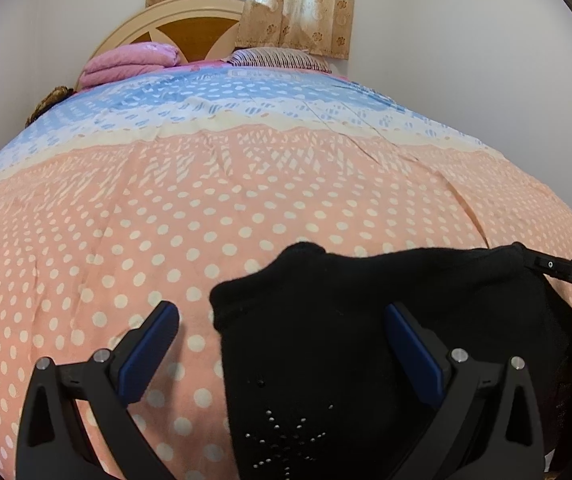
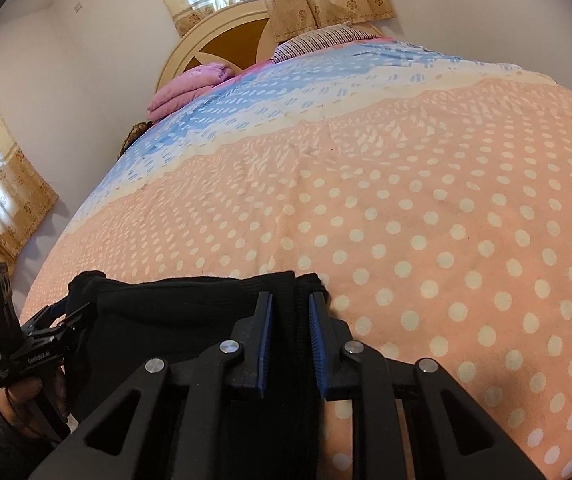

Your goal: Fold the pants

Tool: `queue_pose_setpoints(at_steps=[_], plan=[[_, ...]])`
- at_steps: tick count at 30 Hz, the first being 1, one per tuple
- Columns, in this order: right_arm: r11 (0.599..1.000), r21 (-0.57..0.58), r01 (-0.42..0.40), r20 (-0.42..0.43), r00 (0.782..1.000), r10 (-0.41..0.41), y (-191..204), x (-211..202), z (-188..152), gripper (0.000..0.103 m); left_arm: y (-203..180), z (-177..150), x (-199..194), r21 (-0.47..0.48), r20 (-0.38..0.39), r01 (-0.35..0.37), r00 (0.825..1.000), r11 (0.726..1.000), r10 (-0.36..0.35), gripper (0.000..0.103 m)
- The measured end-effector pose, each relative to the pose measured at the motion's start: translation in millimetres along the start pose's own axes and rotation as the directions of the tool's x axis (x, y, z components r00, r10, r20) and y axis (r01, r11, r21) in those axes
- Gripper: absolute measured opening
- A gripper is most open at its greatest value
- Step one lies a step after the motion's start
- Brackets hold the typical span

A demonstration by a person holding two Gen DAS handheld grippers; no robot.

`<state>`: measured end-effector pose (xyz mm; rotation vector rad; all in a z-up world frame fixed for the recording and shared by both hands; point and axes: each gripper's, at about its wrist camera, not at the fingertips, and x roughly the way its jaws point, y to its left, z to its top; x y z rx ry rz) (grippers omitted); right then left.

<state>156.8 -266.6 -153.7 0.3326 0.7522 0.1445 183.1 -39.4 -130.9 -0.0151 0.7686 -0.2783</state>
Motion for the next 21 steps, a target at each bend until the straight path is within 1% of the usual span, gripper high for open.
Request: queue_pose_setpoints(at_steps=[1, 2, 4, 5, 6, 7, 8, 10, 11, 12, 14, 15, 16, 17, 18, 19, 21], plan=[[1.000, -0.016, 0.007, 0.009, 1.000, -0.007, 2.0, -4.1, 1.9, 0.020, 0.0, 0.2, -1.9, -0.002, -0.003, 0.000, 1.000, 1.000, 0.000, 0.103], [0.999, -0.027, 0.026, 0.031, 0.999, -0.025, 6.2, -12.6, 2.1, 0.030, -0.3, 0.8, -5.2, 0.000, -0.003, -0.002, 1.000, 1.000, 0.002, 0.103], [0.996, -0.044, 0.081, 0.084, 0.993, -0.077, 13.2, -25.2, 2.2, 0.041, -2.9, 2.5, -14.0, 0.009, 0.013, -0.013, 1.000, 1.000, 0.013, 0.103], [0.993, -0.073, 0.091, 0.127, 0.989, -0.081, 23.2, -35.4, 2.6, 0.042, -4.4, 3.7, -18.6, 0.012, 0.022, -0.019, 1.000, 1.000, 0.019, 0.103], [0.991, -0.100, 0.085, 0.145, 0.987, -0.070, 31.2, -40.2, 2.4, 0.042, -5.4, 4.9, -21.6, 0.012, 0.030, -0.016, 0.999, 1.000, 0.016, 0.103], [0.989, -0.130, 0.072, 0.155, 0.987, -0.051, 41.0, -43.9, 2.5, 0.042, -6.8, 6.4, -25.3, 0.010, 0.040, -0.006, 0.999, 1.000, 0.006, 0.103], [0.983, -0.180, 0.038, 0.159, 0.987, -0.009, 57.1, -47.0, 1.4, 0.042, -8.8, 7.8, -27.9, 0.011, 0.048, 0.000, 0.999, 1.000, -0.001, 0.103], [0.968, -0.251, -0.025, 0.138, 0.989, 0.061, 80.0, -45.8, -1.5, 0.044, -12.2, 9.5, -30.6, 0.018, 0.063, 0.002, 0.998, 1.000, -0.003, 0.103], [0.949, -0.304, -0.080, 0.103, 0.988, 0.116, 95.4, -40.9, -4.7, 0.044, -14.2, 9.9, -31.5, 0.024, 0.069, -0.001, 0.998, 1.000, 0.000, 0.103], [0.937, -0.332, -0.109, 0.082, 0.986, 0.144, 103.9, -36.9, -7.2, 0.044, -14.6, 10.0, -30.9, 0.026, 0.070, -0.004, 0.998, 1.000, 0.003, 0.103], [0.910, -0.382, -0.161, 0.023, 0.983, 0.184, 118.1, -22.5, -12.3, 0.045, -13.8, 10.0, -27.2, 0.023, 0.059, 0.002, 0.998, 1.000, -0.004, 0.103], [0.904, -0.393, -0.171, -0.011, 0.983, 0.181, 121.2, -11.1, -13.6, 0.045, -12.8, 9.8, -24.7, 0.022, 0.053, 0.001, 0.999, 1.000, -0.002, 0.103], [0.908, -0.387, -0.163, -0.035, 0.986, 0.162, 120.8, -0.2, -12.9, 0.045, -13.1, 9.5, -20.7, 0.027, 0.044, -0.003, 0.999, 1.000, 0.002, 0.103], [0.924, -0.356, -0.138, -0.078, 0.990, 0.118, 114.6, 18.0, -10.2, 0.045, -13.6, 8.8, -12.3, 0.041, 0.023, -0.012, 1.000, 0.999, 0.011, 0.103], [0.938, -0.327, -0.115, -0.101, 0.991, 0.086, 108.4, 29.3, -7.7, 0.045, -13.5, 8.1, -7.1, 0.046, 0.008, -0.023, 1.000, 0.999, 0.023, 0.103], [0.952, -0.281, -0.120, -0.117, 0.989, 0.090, 96.8, 39.1, -3.8, 0.045, -12.2, 7.2, -3.5, 0.043, -0.003, -0.025, 1.000, 0.999, 0.025, 0.103], [0.959, -0.209, -0.190, -0.121, 0.979, 0.167, 81.7, 38.3, 1.7, 0.045, -8.2, 4.2, -3.0, 0.018, -0.012, -0.006, 1.000, 1.000, 0.007, 0.103]])
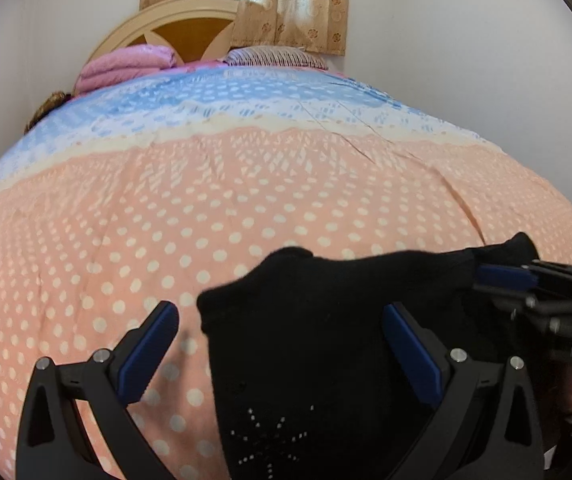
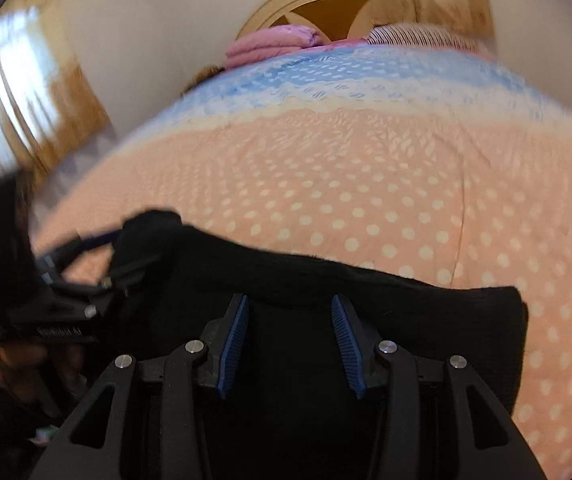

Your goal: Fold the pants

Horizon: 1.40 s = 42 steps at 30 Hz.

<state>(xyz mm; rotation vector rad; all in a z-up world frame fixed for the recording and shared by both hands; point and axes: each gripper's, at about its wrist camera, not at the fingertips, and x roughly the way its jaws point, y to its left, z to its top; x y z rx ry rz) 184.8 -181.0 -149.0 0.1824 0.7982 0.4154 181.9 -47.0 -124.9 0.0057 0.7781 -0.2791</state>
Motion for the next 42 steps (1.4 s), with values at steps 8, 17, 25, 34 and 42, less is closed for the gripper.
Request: queue_pose_setpoints(at_steps=[8, 17, 25, 34, 42], plan=[[0.996, 0.012, -0.086, -0.005, 0.996, 0.086, -9.4, -71.3, -53.1, 0.052, 1.8, -28.6, -37.9, 0.030, 0.019, 0.021, 1.000, 0.999, -0.022, 0.103], [0.997, -0.032, -0.066, 0.005, 0.998, 0.066, -7.9, -77.4, -72.3, 0.052, 2.5, -41.8, -33.7, 0.006, -0.001, 0.030, 1.000, 1.000, -0.030, 0.103], [0.988, 0.153, -0.023, 0.163, 0.987, -0.002, -52.4, -105.0, -62.8, 0.063, 28.6, -30.7, -49.5, -0.052, 0.068, 0.017, 0.998, 0.998, -0.013, 0.103], [0.975, 0.221, 0.008, 0.096, 0.995, -0.030, -76.1, -63.8, -60.4, 0.063, 27.4, -34.1, -13.9, -0.089, 0.002, 0.065, 0.998, 0.994, -0.065, 0.103], [0.970, 0.245, -0.004, 0.128, 0.991, -0.028, -78.2, -53.1, -53.6, 0.062, 27.5, -29.0, -5.1, -0.087, -0.003, 0.055, 0.998, 0.995, -0.056, 0.103]])
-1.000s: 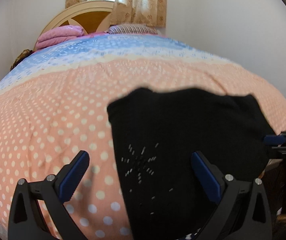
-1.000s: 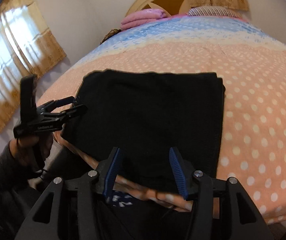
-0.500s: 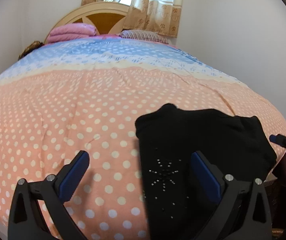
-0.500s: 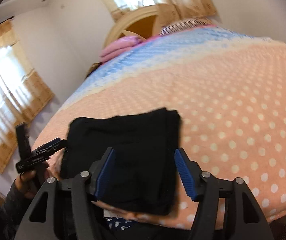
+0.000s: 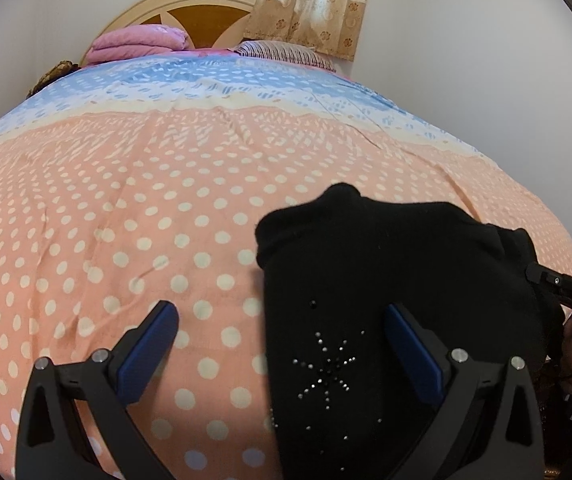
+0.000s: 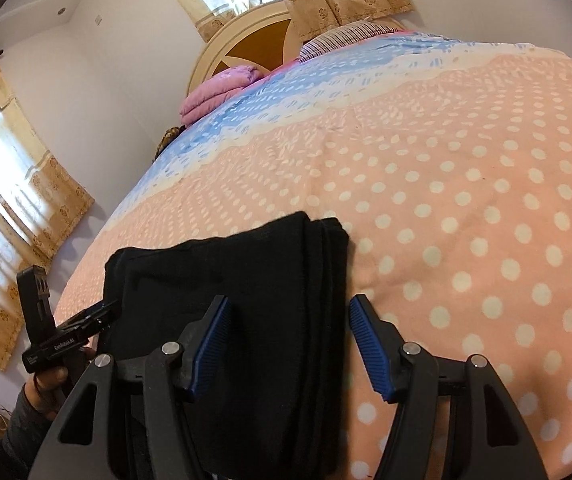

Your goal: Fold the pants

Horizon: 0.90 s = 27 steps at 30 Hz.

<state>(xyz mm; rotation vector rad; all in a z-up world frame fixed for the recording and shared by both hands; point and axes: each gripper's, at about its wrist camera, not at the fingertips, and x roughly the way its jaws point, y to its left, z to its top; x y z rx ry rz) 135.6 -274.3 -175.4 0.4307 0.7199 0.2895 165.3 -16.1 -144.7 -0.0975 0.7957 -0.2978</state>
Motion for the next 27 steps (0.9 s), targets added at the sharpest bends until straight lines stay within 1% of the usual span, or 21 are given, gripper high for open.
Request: queue_pose_setpoints(at_steps=[3, 5, 7, 8, 10, 11, 12, 13, 15, 18, 21, 24, 27], plan=[[1.000, -0.011, -0.009, -0.008, 1.000, 0.009, 3.9, 0.8, -1.0, 0.052, 1.2, 0.4, -1.1, -0.002, -0.010, 0.004, 1.000, 1.000, -0.004, 0.103], [0.999, 0.007, -0.040, -0.013, 0.999, 0.040, 1.5, -0.8, -1.0, 0.042, 1.8, 1.8, -0.3, 0.002, -0.005, 0.009, 1.000, 1.000, -0.009, 0.103], [0.998, 0.024, -0.066, -0.020, 0.998, 0.066, -0.8, -1.1, -1.8, 0.037, 2.5, 0.0, -1.1, 0.002, 0.005, 0.016, 1.000, 1.000, -0.016, 0.103], [0.997, 0.023, -0.073, -0.019, 0.997, 0.073, -0.3, -2.1, -2.2, 0.033, 3.3, -1.1, -2.2, 0.001, 0.014, 0.029, 0.999, 1.000, -0.029, 0.099], [0.997, 0.002, -0.071, -0.008, 0.997, 0.071, 4.6, -5.8, -2.4, 0.028, 2.0, -3.7, -6.6, 0.017, 0.030, 0.071, 0.997, 0.997, -0.072, 0.079], [0.998, -0.018, -0.067, 0.001, 0.998, 0.067, 11.1, -9.7, -2.5, 0.027, 0.2, -4.3, -9.0, 0.029, 0.032, 0.103, 0.994, 0.994, -0.104, 0.052], [0.997, -0.040, -0.065, 0.011, 0.998, 0.066, 19.2, -15.1, -2.0, 0.027, -2.1, -4.2, -10.6, 0.036, 0.022, 0.157, 0.987, 0.987, -0.158, 0.037], [0.996, -0.059, -0.073, 0.023, 0.997, 0.074, 27.5, -21.6, -0.9, 0.027, -3.6, -3.9, -12.5, 0.038, 0.024, 0.159, 0.987, 0.987, -0.160, 0.036], [0.992, -0.100, -0.083, 0.041, 0.995, 0.088, 43.2, -31.8, 3.4, 0.026, -4.3, -2.7, -15.2, 0.046, 0.026, 0.150, 0.988, 0.988, -0.152, 0.022], [0.981, -0.177, -0.084, 0.063, 0.993, 0.096, 70.5, -46.8, 12.9, 0.026, 4.5, -0.2, -21.0, 0.002, 0.031, 0.186, 0.982, 0.983, -0.186, 0.016], [0.969, -0.226, -0.102, 0.061, 0.991, 0.119, 91.7, -53.7, 25.2, 0.026, 11.1, 0.7, -30.8, -0.026, 0.047, 0.216, 0.976, 0.976, -0.215, 0.014], [0.958, -0.266, -0.109, 0.050, 0.991, 0.127, 109.3, -49.8, 37.1, 0.026, 21.6, 4.4, -44.6, -0.067, 0.078, 0.243, 0.968, 0.968, -0.237, 0.013], [0.947, -0.292, -0.131, 0.029, 0.989, 0.146, 126.8, -35.9, 50.7, 0.026, 38.8, 13.0, -67.9, -0.089, 0.134, 0.246, 0.963, 0.965, -0.233, 0.013]])
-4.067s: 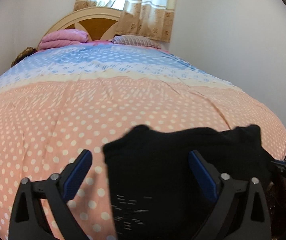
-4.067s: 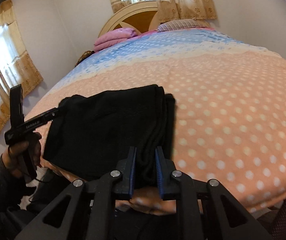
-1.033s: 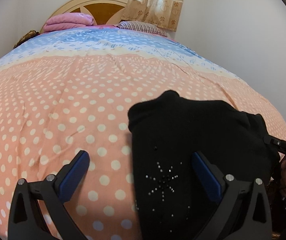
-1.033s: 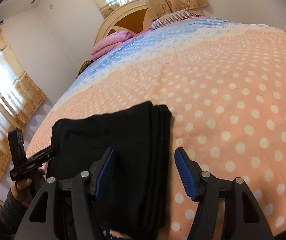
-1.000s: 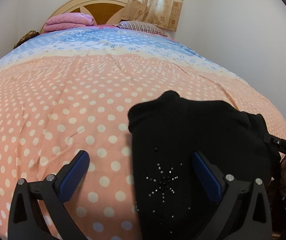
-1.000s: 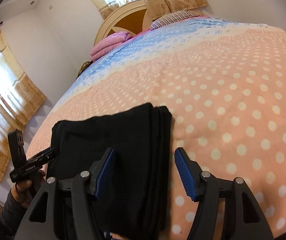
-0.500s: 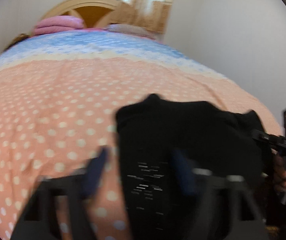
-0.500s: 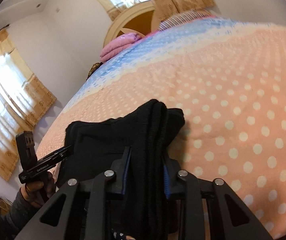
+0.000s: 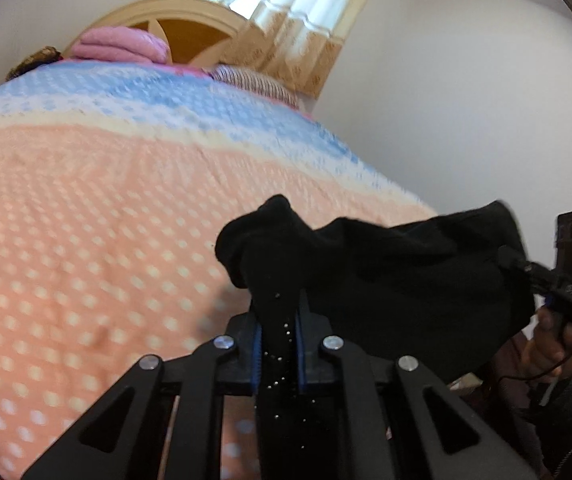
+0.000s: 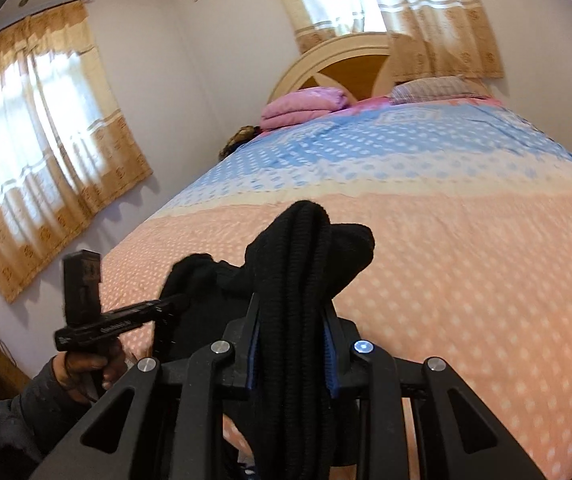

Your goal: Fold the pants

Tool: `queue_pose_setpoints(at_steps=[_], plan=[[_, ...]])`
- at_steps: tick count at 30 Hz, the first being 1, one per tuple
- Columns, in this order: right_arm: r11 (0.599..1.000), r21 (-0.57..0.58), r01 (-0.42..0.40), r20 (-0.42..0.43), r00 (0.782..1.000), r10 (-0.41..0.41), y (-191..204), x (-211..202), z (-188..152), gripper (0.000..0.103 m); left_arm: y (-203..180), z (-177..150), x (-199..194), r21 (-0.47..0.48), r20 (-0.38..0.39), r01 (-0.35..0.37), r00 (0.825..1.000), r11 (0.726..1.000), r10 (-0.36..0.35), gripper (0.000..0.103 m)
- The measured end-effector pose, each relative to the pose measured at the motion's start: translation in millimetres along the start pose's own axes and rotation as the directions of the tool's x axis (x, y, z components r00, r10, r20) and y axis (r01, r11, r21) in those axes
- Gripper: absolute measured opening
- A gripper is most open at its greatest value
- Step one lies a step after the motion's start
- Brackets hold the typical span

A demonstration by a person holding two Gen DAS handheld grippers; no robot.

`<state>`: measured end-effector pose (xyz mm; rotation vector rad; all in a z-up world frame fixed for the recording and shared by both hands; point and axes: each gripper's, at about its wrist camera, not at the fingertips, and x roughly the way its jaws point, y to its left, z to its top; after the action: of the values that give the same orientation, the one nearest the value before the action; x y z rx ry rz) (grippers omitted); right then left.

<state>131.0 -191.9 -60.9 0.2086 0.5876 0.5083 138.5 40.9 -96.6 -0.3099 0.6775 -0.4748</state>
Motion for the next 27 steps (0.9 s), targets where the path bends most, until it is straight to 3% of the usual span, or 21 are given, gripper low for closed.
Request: queue_pose_setpoints(at_steps=[7, 11, 15, 18, 20, 22, 24, 27], plan=[[0.992, -0.001, -0.124, -0.081, 0.989, 0.123, 24.3, 89.0, 44.5, 0.026, 48.1, 17.7, -61.4, -0.039, 0.109, -0.108, 0.988, 0.993, 0.112, 0.013], [0.983, -0.032, -0.182, -0.130, 0.976, 0.176, 60.2, 156.5, 57.5, 0.026, 90.1, 20.5, -85.6, -0.084, 0.134, -0.224, 0.963, 0.971, 0.233, 0.013], [0.972, -0.054, -0.230, -0.184, 0.959, 0.217, 97.7, 217.7, 58.6, 0.026, 131.5, 19.6, -97.4, -0.121, 0.137, -0.342, 0.924, 0.932, 0.357, 0.013], [0.968, -0.072, -0.239, -0.200, 0.955, 0.221, 111.4, 253.5, 53.9, 0.026, 154.3, 16.9, -93.0, -0.122, 0.125, -0.407, 0.898, 0.905, 0.421, 0.013], [0.972, -0.060, -0.229, -0.216, 0.953, 0.211, 110.3, 273.6, 51.4, 0.026, 171.2, 14.0, -80.1, -0.128, 0.086, -0.433, 0.891, 0.892, 0.445, 0.013], [0.975, -0.015, -0.220, -0.256, 0.944, 0.209, 101.2, 292.8, 47.7, 0.027, 182.0, 9.5, -69.4, -0.147, 0.057, -0.440, 0.890, 0.886, 0.451, 0.017], [0.979, 0.052, -0.198, -0.284, 0.937, 0.204, 83.3, 305.8, 42.1, 0.033, 188.3, 4.1, -57.9, -0.152, 0.035, -0.472, 0.876, 0.868, 0.482, 0.037], [0.967, 0.172, -0.190, -0.319, 0.918, 0.237, 51.5, 311.1, 32.7, 0.050, 192.1, -3.6, -53.9, -0.161, 0.036, -0.507, 0.854, 0.847, 0.518, 0.047]])
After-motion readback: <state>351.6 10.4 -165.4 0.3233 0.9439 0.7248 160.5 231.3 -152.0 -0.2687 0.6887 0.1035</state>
